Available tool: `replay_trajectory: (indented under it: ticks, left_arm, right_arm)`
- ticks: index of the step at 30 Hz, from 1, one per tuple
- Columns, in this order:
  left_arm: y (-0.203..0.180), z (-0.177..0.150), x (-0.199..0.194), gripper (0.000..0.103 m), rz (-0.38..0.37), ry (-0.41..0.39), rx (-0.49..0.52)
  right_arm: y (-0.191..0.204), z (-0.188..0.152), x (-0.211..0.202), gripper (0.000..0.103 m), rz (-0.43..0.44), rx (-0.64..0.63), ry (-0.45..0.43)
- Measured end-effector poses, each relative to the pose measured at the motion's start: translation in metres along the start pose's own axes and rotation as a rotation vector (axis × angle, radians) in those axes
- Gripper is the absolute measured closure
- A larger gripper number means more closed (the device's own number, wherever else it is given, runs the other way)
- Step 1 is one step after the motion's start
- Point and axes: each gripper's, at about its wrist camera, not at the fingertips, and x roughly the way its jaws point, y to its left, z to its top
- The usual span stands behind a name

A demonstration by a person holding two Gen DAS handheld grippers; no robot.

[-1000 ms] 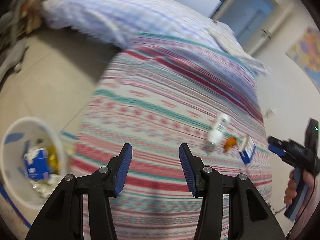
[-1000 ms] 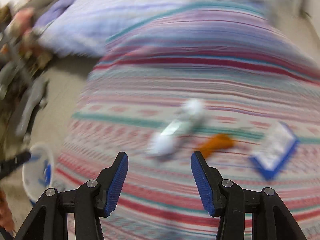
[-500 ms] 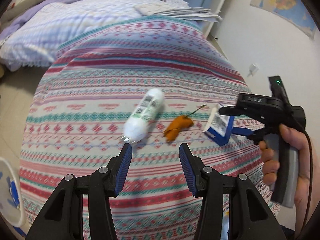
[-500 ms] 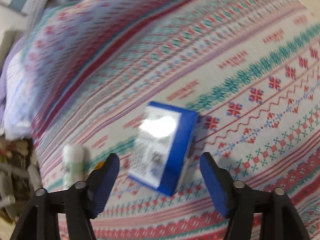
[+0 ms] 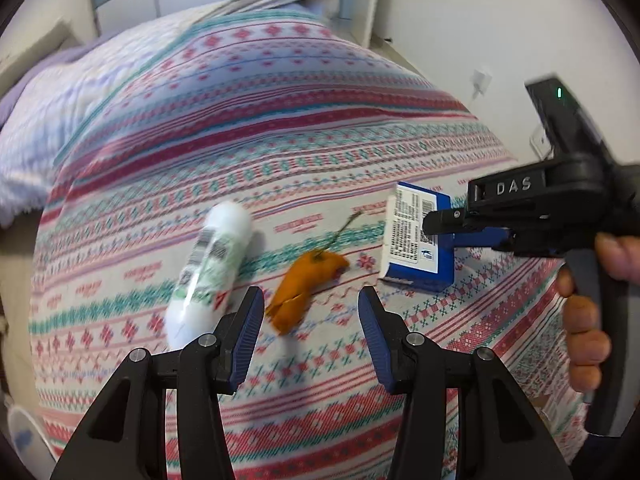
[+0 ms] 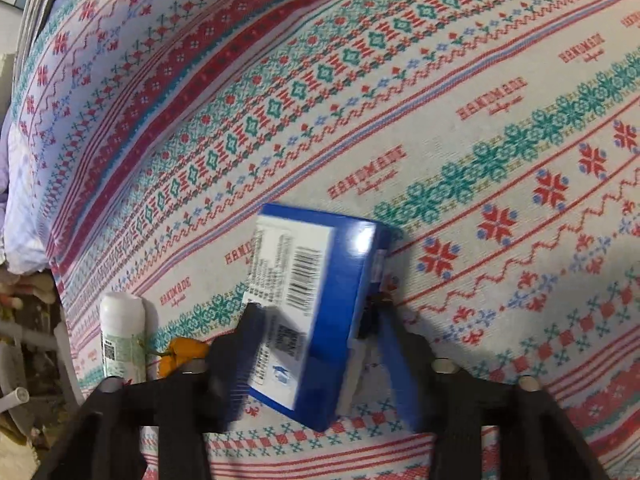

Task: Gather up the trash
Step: 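Grasp the small blue box with the right gripper while the left gripper grasps the orange item, then carry the orange item and blue box in both grippers over the bin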

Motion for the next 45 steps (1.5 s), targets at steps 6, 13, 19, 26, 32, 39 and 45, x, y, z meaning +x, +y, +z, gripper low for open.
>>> replay_trajectory:
  ticks: [6, 13, 19, 26, 32, 39, 45]
  left_arm:
    - [-0.018, 0.007, 0.025, 0.051, 0.064, 0.024, 0.074]
    - [-0.006, 0.007, 0.044, 0.062, 0.102, 0.030, 0.043]
    - [0.014, 0.003, 0.038, 0.088, 0.040, 0.025, -0.021]
    - [0.034, 0.001, 0.008, 0.089, -0.052, -0.005, -0.075]
    - [0.036, -0.002, -0.022, 0.089, -0.070, -0.030, -0.066]
    - [0.060, -0.012, -0.050, 0.090, -0.061, -0.038, -0.080]
    - [0.079, -0.019, -0.083, 0.089, -0.069, -0.067, -0.102]
  right_arm:
    - [-0.010, 0.006, -0.011, 0.069, 0.021, -0.028, 0.001]
    - [-0.042, 0.013, -0.017, 0.032, 0.074, 0.023, 0.020]
    - [-0.042, 0.013, -0.020, 0.029, 0.046, 0.007, 0.001]
    - [-0.024, 0.007, -0.013, 0.020, 0.020, -0.008, -0.012]
    - [-0.007, 0.002, -0.006, 0.020, -0.052, -0.060, -0.022]
    - [0.025, -0.011, 0.008, 0.022, -0.120, -0.107, -0.029]
    - [0.027, -0.011, 0.009, 0.036, -0.114, -0.097, -0.020]
